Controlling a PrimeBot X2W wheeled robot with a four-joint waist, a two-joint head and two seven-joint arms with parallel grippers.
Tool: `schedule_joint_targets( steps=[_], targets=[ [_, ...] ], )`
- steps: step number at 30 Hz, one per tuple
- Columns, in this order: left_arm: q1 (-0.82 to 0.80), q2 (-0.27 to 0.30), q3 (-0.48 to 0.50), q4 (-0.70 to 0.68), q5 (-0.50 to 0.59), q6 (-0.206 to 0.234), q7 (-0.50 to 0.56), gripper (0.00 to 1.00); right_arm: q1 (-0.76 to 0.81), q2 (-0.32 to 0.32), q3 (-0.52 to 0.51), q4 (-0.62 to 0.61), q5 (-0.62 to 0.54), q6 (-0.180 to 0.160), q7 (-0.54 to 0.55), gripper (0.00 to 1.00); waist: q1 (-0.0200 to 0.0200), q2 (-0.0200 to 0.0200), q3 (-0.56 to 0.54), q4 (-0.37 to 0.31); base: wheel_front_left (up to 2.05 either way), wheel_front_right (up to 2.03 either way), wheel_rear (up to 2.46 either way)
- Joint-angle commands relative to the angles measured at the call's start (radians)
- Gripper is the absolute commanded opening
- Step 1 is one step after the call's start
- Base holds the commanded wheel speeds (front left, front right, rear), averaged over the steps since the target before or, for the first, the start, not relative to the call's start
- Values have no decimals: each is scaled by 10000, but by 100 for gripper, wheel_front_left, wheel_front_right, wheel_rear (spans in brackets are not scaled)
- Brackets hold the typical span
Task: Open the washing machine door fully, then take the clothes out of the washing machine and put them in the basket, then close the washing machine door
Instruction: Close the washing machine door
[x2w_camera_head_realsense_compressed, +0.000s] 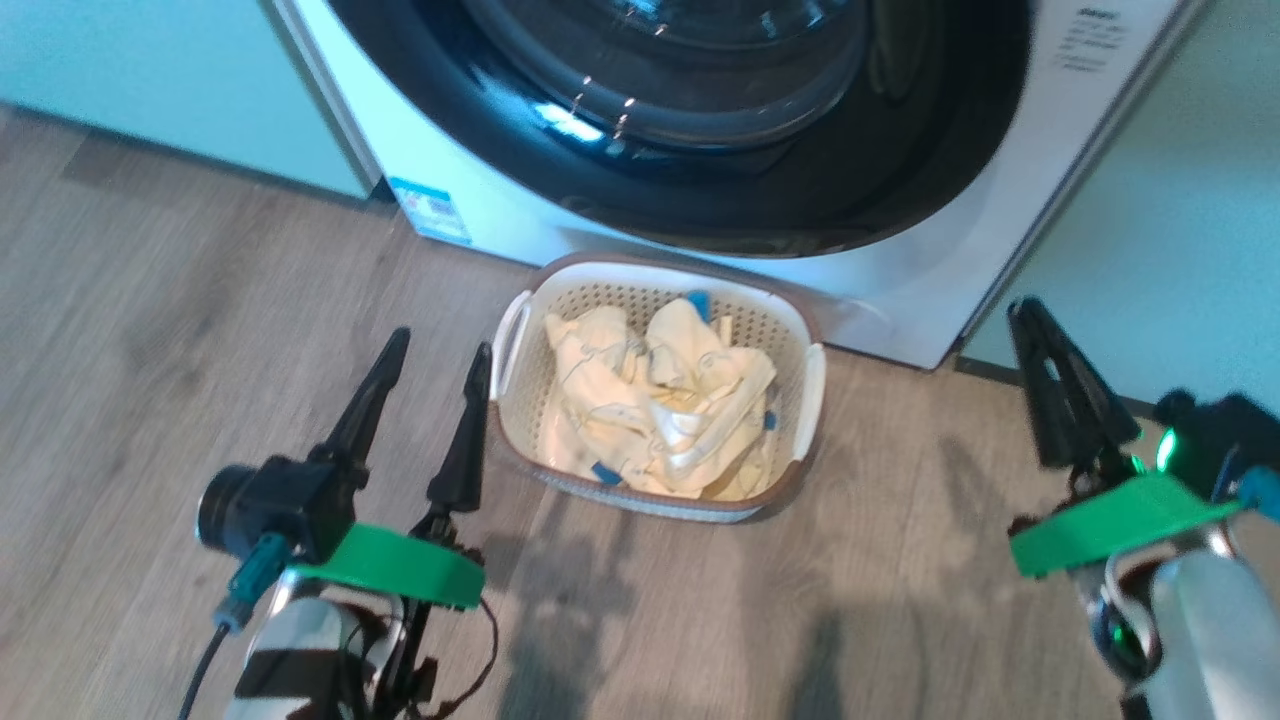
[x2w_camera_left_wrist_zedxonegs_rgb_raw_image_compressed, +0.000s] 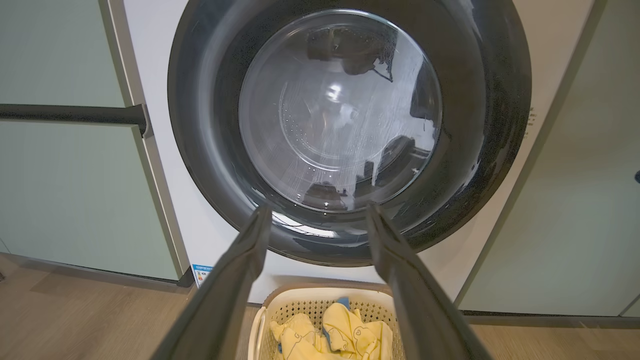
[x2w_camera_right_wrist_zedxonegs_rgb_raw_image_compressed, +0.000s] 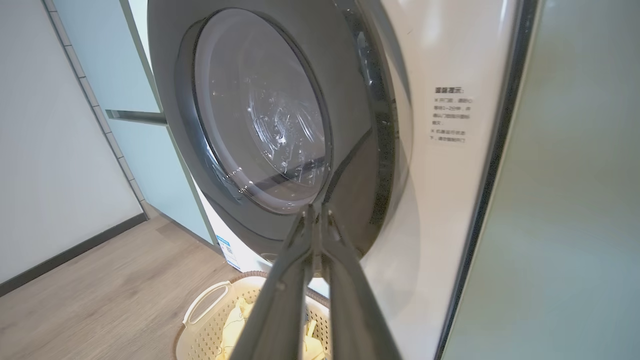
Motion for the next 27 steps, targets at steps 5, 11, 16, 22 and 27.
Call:
schedule_joint_targets(
  steps=[5,11,16,22,27],
  targets=[
    [237,130,575,-149,133,-81,-63,100,801,310,-201,-758,11,-36,-66,100,1,0,-641,-641,0,0,0],
    [538,210,684,-43,134,-142,-63,100,1601,423,-621,-1177,7,-36,-66,100,1,0,-995,-1099,0,0,0],
    [792,279,790,36,133,-167,-63,100,2261,439,-917,-1404,190,-36,-66,100,1,0,-1302,-1458,0,0,0],
    [1093,289,887,56,138,-169,-63,100,2968,442,-1227,-1621,336,-36,-66,100,1,0,-1547,-1786,0,0,0],
    [1202,298,913,26,154,-171,-63,100,3335,442,-1333,-1773,492,-36,-66,100,1,0,-1601,-1970,0,0,0]
  ],
)
